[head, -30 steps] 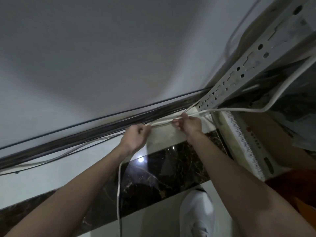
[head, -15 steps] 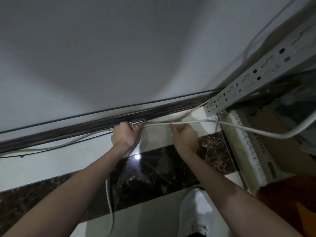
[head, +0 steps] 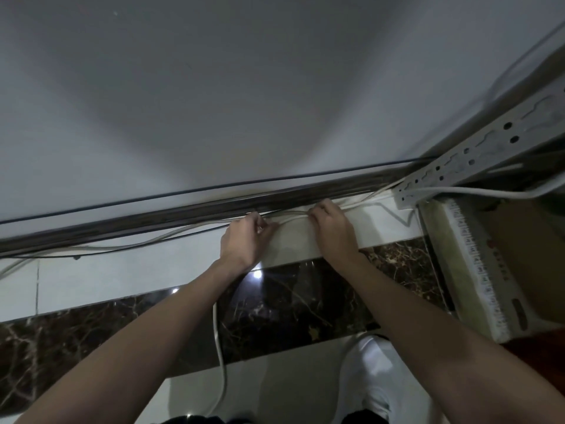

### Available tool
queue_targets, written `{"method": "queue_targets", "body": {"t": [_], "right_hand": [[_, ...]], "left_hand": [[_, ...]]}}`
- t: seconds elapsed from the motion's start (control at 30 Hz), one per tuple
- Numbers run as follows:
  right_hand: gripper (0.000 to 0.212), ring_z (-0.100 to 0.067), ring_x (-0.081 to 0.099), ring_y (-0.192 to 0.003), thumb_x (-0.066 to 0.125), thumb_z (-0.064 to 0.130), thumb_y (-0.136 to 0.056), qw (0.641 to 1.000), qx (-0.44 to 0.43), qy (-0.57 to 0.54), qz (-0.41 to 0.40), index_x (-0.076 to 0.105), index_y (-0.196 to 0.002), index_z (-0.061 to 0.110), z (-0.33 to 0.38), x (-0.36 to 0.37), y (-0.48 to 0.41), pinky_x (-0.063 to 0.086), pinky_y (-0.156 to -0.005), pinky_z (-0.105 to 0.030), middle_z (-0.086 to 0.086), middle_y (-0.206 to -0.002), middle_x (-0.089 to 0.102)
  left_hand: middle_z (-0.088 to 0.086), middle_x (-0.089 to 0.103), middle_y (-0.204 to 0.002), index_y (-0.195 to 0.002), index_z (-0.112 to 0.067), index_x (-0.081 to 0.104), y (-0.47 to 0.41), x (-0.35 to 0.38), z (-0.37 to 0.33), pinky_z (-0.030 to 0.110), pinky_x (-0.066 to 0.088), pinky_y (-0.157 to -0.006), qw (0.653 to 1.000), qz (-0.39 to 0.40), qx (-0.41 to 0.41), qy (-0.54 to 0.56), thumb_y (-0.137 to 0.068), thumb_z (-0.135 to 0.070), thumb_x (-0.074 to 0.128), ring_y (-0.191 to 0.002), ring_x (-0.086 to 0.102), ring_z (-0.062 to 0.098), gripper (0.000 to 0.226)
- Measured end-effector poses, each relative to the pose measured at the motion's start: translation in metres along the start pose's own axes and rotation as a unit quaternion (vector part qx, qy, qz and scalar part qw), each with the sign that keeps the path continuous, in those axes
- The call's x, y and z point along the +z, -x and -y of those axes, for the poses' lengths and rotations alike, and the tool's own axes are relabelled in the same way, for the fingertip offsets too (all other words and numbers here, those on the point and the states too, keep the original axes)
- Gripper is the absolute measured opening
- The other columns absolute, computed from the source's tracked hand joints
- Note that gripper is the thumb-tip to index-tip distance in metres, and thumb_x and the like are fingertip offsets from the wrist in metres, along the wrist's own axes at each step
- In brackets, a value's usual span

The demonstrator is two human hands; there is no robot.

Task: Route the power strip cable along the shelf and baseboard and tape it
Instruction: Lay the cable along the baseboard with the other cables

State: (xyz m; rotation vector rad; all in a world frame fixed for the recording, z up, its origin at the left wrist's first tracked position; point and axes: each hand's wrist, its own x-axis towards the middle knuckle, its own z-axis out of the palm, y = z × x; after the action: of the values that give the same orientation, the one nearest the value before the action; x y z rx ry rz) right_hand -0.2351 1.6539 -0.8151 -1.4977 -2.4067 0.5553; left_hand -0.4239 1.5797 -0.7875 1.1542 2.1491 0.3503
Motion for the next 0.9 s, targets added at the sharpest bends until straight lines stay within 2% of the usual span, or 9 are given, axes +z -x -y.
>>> {"method": "queue_targets", "body": {"t": [0.2, 0.3, 0.4, 0.5, 0.57, 0.67, 0.73, 0.8, 0.9], "right_hand": [[0.011, -0.031, 0.06, -0.09, 0.062, 0.008, -0.096, 0.997, 0.03, -0.063, 0.015, 0.071, -0.098, 0.002, -0.004, 0.002, -0.007, 0.049, -0.077, -0.037, -0.015, -0.107, 0.06], [0.009, -0.032, 0.06, -0.089, 0.061, 0.006, -0.095, 0.997, 0.021, -0.068, 0.013, 0.069, -0.095, 0.002, -0.006, 0.002, -0.007, 0.051, -0.076, -0.039, -0.016, -0.106, 0.058], [0.008, -0.036, 0.062, -0.088, 0.063, 0.0, -0.09, 0.999, 0.015, -0.046, -0.006, 0.068, -0.096, 0.0, 0.0, 0.005, -0.004, 0.055, -0.073, -0.041, -0.018, -0.104, 0.059], [0.018, -0.036, 0.063, -0.093, 0.066, 0.005, -0.089, 0.998, -0.041, -0.04, 0.021, 0.068, -0.107, 0.002, 0.02, 0.012, 0.003, 0.056, -0.076, -0.041, -0.015, -0.113, 0.06], [0.023, -0.032, 0.064, -0.096, 0.065, 0.01, -0.092, 0.993, -0.095, -0.049, 0.05, 0.069, -0.114, 0.005, 0.038, 0.018, 0.004, 0.056, -0.081, -0.039, -0.011, -0.118, 0.06], [0.019, -0.032, 0.064, -0.091, 0.062, 0.016, -0.092, 0.986, -0.147, -0.031, 0.072, 0.073, -0.103, 0.004, 0.061, 0.026, -0.002, 0.056, -0.075, -0.039, -0.013, -0.106, 0.062], [0.014, -0.035, 0.065, -0.085, 0.068, 0.014, -0.087, 0.983, -0.158, 0.001, 0.095, 0.073, -0.094, 0.003, 0.064, 0.03, -0.008, 0.057, -0.068, -0.04, -0.015, -0.098, 0.062], [0.013, -0.037, 0.066, -0.082, 0.072, 0.008, -0.085, 0.982, -0.149, 0.027, 0.117, 0.073, -0.095, 0.001, 0.06, 0.032, -0.013, 0.058, -0.065, -0.043, -0.017, -0.098, 0.061], [0.017, -0.037, 0.064, -0.082, 0.067, 0.016, -0.093, 0.979, -0.144, 0.039, 0.137, 0.07, -0.101, 0.001, 0.059, 0.029, -0.02, 0.054, -0.068, -0.042, -0.018, -0.102, 0.057]], "left_hand": [[-0.009, 0.073, -0.083, -0.078, -0.03, 0.066, 0.02, -0.02, 0.043, 0.038, 0.056, -0.079, 0.998, 0.027, 0.03, 0.04, -0.081, -0.075, 0.042, -0.082, 0.066, 0.015, 0.052], [-0.005, 0.073, -0.087, -0.095, -0.03, 0.067, 0.031, -0.026, 0.057, 0.041, 0.056, -0.075, 0.994, 0.046, 0.087, 0.046, -0.089, -0.064, 0.044, -0.079, 0.067, 0.019, 0.042], [0.001, 0.073, -0.101, -0.107, -0.024, 0.064, 0.032, -0.03, 0.048, 0.038, 0.051, -0.073, 0.987, 0.017, 0.157, -0.037, -0.1, -0.04, 0.048, -0.091, 0.066, 0.029, 0.024], [0.003, 0.069, -0.112, -0.113, -0.021, 0.063, 0.023, -0.032, 0.036, 0.034, 0.038, -0.072, 0.981, -0.001, 0.157, -0.117, -0.104, -0.032, 0.047, -0.102, 0.062, 0.033, 0.022], [0.004, 0.066, -0.112, -0.114, -0.023, 0.062, 0.018, -0.03, 0.033, 0.037, 0.042, -0.074, 0.976, 0.009, 0.162, -0.142, -0.104, -0.033, 0.046, -0.102, 0.062, 0.033, 0.022], [0.005, 0.065, -0.114, -0.117, -0.022, 0.062, 0.015, -0.026, 0.026, 0.038, 0.045, -0.074, 0.969, 0.011, 0.168, -0.179, -0.105, -0.034, 0.044, -0.101, 0.064, 0.032, 0.024], [0.003, 0.067, -0.114, -0.117, -0.022, 0.064, 0.015, -0.023, 0.03, 0.034, 0.043, -0.073, 0.974, -0.001, 0.167, -0.15, -0.105, -0.036, 0.046, -0.101, 0.065, 0.03, 0.026], [0.003, 0.072, -0.112, -0.116, -0.023, 0.067, 0.019, -0.026, 0.043, 0.031, 0.044, -0.074, 0.986, -0.021, 0.146, -0.077, -0.103, -0.037, 0.052, -0.101, 0.066, 0.028, 0.024], [0.006, 0.075, -0.105, -0.111, -0.018, 0.071, 0.029, -0.032, 0.064, 0.037, 0.052, -0.081, 0.993, -0.014, 0.107, 0.04, -0.102, -0.031, 0.055, -0.097, 0.068, 0.027, 0.022]]}}
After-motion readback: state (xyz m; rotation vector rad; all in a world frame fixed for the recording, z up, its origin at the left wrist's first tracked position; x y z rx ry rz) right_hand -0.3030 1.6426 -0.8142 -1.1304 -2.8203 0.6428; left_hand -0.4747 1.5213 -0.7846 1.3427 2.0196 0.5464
